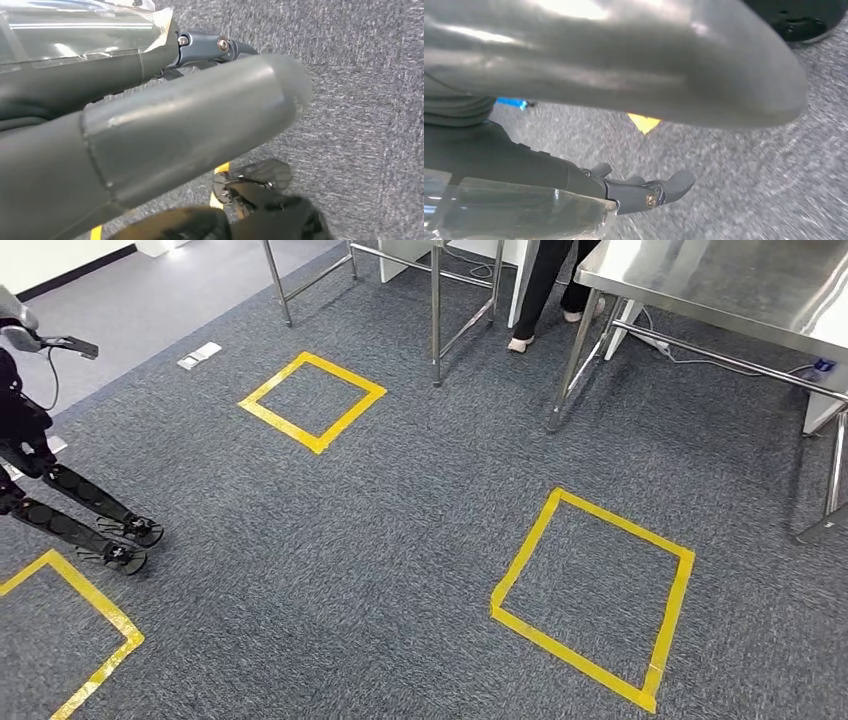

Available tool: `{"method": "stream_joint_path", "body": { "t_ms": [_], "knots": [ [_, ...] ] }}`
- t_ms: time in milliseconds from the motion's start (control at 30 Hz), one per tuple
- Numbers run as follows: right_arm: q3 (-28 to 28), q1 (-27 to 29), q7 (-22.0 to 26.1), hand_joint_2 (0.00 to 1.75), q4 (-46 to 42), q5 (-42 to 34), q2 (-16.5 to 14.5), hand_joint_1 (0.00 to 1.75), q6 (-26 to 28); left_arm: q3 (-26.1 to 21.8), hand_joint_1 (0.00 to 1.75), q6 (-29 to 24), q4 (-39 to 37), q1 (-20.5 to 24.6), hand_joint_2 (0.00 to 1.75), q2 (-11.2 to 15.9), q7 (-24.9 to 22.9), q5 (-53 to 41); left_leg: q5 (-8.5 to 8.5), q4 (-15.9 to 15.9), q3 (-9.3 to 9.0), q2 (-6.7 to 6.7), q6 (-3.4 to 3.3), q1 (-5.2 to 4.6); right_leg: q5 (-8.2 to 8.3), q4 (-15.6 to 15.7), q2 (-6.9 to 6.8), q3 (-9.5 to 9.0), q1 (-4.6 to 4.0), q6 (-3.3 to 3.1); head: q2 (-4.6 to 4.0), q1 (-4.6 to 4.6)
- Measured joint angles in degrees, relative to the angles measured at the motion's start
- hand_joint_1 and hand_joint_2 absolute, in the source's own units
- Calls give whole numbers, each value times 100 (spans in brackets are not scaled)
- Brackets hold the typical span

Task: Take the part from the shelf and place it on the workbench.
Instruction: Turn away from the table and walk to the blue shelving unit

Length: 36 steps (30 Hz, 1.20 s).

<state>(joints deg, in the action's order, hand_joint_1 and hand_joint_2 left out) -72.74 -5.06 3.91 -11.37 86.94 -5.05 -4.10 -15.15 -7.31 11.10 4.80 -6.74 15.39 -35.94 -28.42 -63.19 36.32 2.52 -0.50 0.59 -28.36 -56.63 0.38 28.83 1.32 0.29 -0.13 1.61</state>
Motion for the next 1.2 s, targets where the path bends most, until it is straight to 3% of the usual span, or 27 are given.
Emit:
{"method": "stream_joint_path", "body": {
  "t_ms": [67, 100, 133, 200, 267, 333, 400, 467, 533, 600, 633, 667, 733, 767, 833, 900, 967, 1000, 1033, 1100, 1133, 1167, 1200],
  "knots": [
    [2, 21, 11, 0, 0, -2, 1, 0, -5, 1, 0, 16, 0, 10, 0, -5, -18, -4, -372, -728, 334, -146, 44, 14, -6, -2, -144, 5, -31, -36, -1, 21],
    [2, 22, 36, 0, 0, -25, 0, 0, -18, 2, 0, 21, 0, 11, 0, -8, -50, -11, -449, -982, 452, -167, 61, 24, -9, -3, -221, 7, -41, -40, -1, 19],
    [2, -10, 76, 0, 0, -80, -6, 0, -48, 2, 0, 21, 0, 12, 0, -9, -115, -38, -418, -1049, 482, -184, 73, 34, -13, -4, -294, 8, -46, -43, -1, 21],
    [-1, -244, 58, 0, 0, -248, -62, 0, -131, 11, 0, 24, 0, 38, 0, -9, -337, -158, -89, -570, 230, -300, 78, 52, -16, -8, -402, 8, -48, -44, 0, 22],
    [-1, -739, -249, 0, -1, -377, -191, 0, -198, 51, 0, 62, 1, 139, 0, -8, -565, -309, 192, 133, -120, -595, 52, 29, -21, -23, -459, 23, -87, -32, 0, 26],
    [13, -1250, -598, 0, -4, -423, -320, 0, -219, 92, 0, 110, 4, 268, 0, -9, -675, -387, 256, 426, -235, -725, -9, -17, -27, -33, -528, 64, -132, 9, 0, 18],
    [40, -1593, -741, 0, -12, -449, -420, 0, -220, 102, 0, 130, 10, 324, 0, -11, -697, -408, 281, 454, -227, -581, -93, -40, -49, -38, -635, 75, -142, 77, 0, 10],
    [68, -1766, -736, 0, -25, -475, -480, 0, -221, 104, 0, 132, 13, 322, 0, -14, -700, -413, 322, 492, -230, -432, -179, -34, -192, -237, -511, 123, -123, 120, 0, 7],
    [94, -1791, -693, 0, -32, -484, -496, 0, -225, 107, 0, 130, 13, 321, 0, -13, -697, -412, 361, 509, -201, -278, -244, -22, -528, -873, -228, 413, -88, 92, 0, -6],
    [131, -1776, -673, 0, -33, -484, -507, 0, -225, 109, 0, 133, 13, 312, 0, -10, -694, -411, 378, 506, -163, -110, -270, -23, -808, -1579, -101, 784, -75, 81, 0, -16],
    [154, -1776, -663, 0, -35, -484, -512, 0, -223, 109, 0, 135, 13, 300, 0, -10, -694, -410, 381, 503, -155, -27, -271, -23, -820, -1709, -81, 861, -72, 110, 0, -18],
    [180, -1782, -654, 0, -41, -484, -517, 0, -220, 109, 0, 137, 13, 286, 0, -10, -696, -410, 383, 501, -157, 52, -269, -22, -724, -1592, -66, 818, -67, 158, 0, -19],
    [241, -1798, -635, 0, -64, -487, -524, 0, -212, 109, 0, 137, 13, 265, 0, -12, -698, -410, 386, 494, -162, 199, -248, -18, -367, -871, 72, 510, -31, 260, 0, -24],
    [275, -1805, -629, 0, -78, -492, -528, 0, -207, 109, 0, 135, 13, 261, 0, -14, -699, -410, 383, 477, -157, 264, -223, -28, -193, -506, 180, 364, -17, 274, 0, -24],
    [347, -1810, -623, 0, -103, -505, -539, 0, -197, 109, 0, 126, 13, 244, 0, -22, -707, -410, 389, 465, -132, 362, -155, -43, -15, -157, 305, 228, -16, 229, 0, -24],
    [425, -1812, -617, 0, -124, -514, -567, 0, -193, 108, 0, 115, 12, 207, 0, -31, -717, -410, 405, 477, -107, 426, -88, -33, 31, -134, 219, 211, -27, 140, -1, -20],
    [495, -1815, -602, 0, -148, -522, -600, 0, -190, 107, 0, 107, 11, 173, 0, -37, -725, -410, 305, 336, -33, 248, -33, -26, 60, -105, 121, 195, -6, 58, -1, -10],
    [526, -1808, -590, 0, -162, -534, -610, 0, -187, 107, 0, 104, 11, 168, 0, -42, -727, -410, 162, 107, 73, 99, -11, -24, 68, -92, 59, 186, 3, 15, 0, -1],
    [561, -1794, -578, 0, -183, -557, -613, 0, -184, 106, 0, 103, 11, 167, 0, -49, -728, -410, -19, -221, 227, -51, 11, -23, 65, -90, -8, 183, -15, -18, 0, 5],
    [636, -1746, -552, 0, -224, -618, -617, 0, -180, 105, 0, 103, 11, 162, 0, -62, -731, -410, -322, -929, 579, -164, 45, 1, 50, -92, -154, 185, -51, -65, 0, 11],
    [678, -1726, -543, 0, -245, -645, -619, 0, -179, 104, 0, 103, 11, 150, 0, -67, -738, -410, -347, -1099, 668, -183, 53, 9, 43, -92, -226, 185, -63, -76, 0, 10],
    [718, -1714, -535, 0, -261, -663, -626, 0, -178, 103, 0, 103, 11, 137, 0, -69, -747, -410, -274, -1068, 654, -204, 53, 14, 36, -93, -290, 183, -71, -83, 0, 12],
    [759, -1709, -530, 0, -276, -678, -637, 0, -178, 102, 0, 103, 11, 126, 0, -69, -757, -410, -118, -828, 529, -245, 42, 14, 28, -93, -348, 177, -76, -83, 0, 11]
  ]
}}
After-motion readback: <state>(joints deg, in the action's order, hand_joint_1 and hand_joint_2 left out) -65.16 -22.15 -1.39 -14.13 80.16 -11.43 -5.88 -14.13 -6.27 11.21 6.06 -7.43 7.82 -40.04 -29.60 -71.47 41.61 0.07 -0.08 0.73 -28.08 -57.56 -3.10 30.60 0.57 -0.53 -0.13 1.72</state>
